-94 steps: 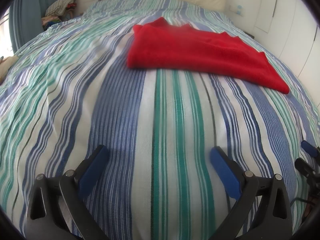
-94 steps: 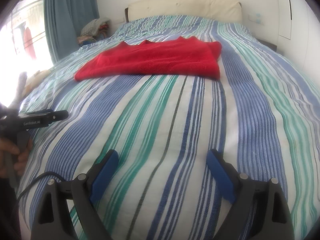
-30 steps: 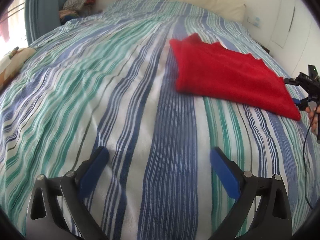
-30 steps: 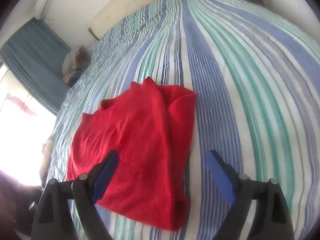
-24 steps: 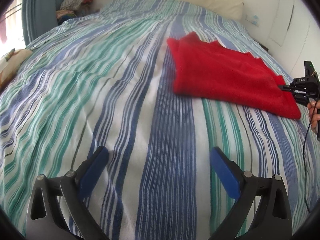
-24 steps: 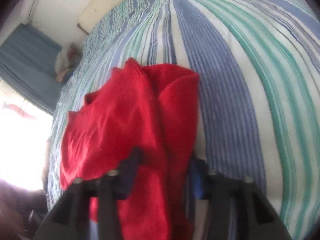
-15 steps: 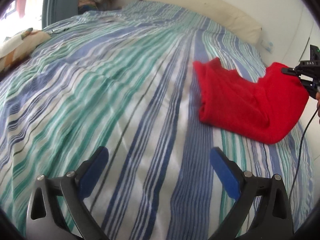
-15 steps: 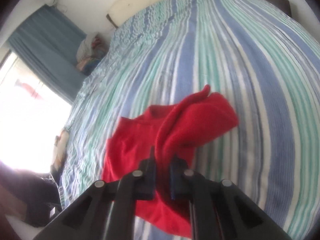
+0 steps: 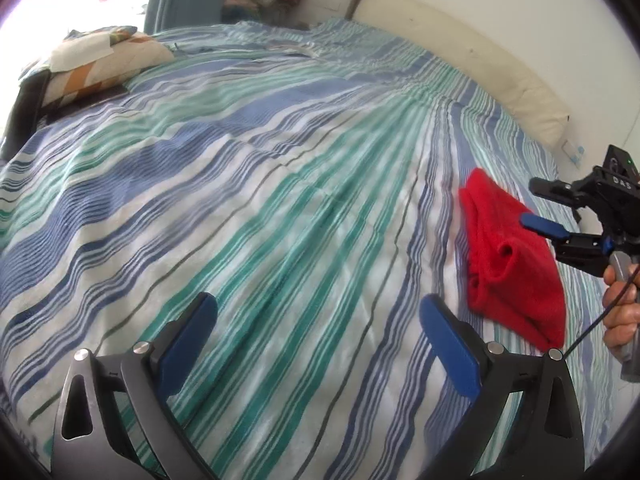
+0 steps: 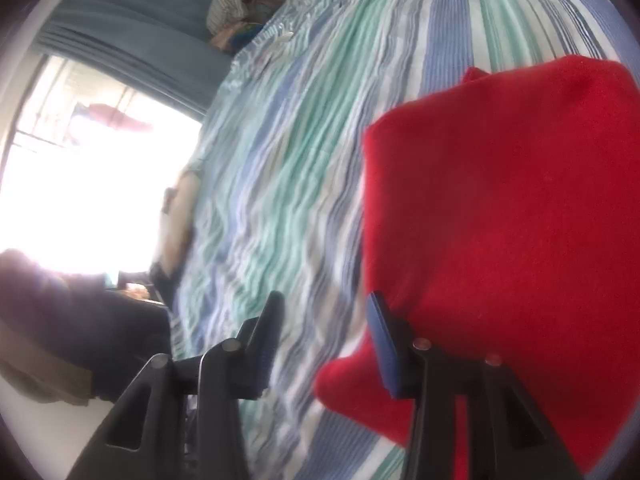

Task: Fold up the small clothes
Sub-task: 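Grasp one end of the folded sweater with the right tool and fold it over, then release the sweater from the right tool and withdraw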

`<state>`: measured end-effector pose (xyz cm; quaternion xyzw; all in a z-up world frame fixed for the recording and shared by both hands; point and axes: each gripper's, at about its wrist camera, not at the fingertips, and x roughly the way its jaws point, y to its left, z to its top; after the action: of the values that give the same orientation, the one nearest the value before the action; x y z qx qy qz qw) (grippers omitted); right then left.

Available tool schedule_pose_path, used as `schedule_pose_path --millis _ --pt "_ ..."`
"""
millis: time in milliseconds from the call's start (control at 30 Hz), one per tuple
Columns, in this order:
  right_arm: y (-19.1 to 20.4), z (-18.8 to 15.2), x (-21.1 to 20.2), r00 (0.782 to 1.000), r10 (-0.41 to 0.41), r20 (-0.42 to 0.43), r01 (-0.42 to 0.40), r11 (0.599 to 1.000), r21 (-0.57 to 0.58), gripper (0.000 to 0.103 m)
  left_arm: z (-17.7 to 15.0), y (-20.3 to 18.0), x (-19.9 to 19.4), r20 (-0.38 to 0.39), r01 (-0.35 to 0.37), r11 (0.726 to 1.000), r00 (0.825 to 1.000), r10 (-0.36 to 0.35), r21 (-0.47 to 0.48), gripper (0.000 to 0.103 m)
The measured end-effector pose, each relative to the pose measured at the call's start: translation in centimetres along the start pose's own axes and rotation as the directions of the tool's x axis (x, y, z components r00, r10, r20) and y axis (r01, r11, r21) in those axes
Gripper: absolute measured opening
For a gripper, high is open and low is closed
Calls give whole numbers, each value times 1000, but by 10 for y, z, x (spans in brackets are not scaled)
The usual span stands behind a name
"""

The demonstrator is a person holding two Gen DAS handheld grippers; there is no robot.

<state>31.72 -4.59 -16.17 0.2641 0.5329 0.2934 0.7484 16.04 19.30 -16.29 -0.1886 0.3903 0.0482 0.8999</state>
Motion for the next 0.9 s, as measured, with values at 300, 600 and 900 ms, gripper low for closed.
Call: schedule_pose_path --millis 300,600,900 --pt "21 -32 -46 915 -383 129 403 843 -356 43 -7 -4 6 -24 13 1000 1000 -13 4 101" --pt "22 -87 19 891 -448 75 419 747 -515 43 -16 -6 17 -61 -7 999 998 9 35 101" --pt "-50 -107 -46 879 -476 31 458 824 -332 43 -32 -32 22 -76 -14 985 997 27 172 101"
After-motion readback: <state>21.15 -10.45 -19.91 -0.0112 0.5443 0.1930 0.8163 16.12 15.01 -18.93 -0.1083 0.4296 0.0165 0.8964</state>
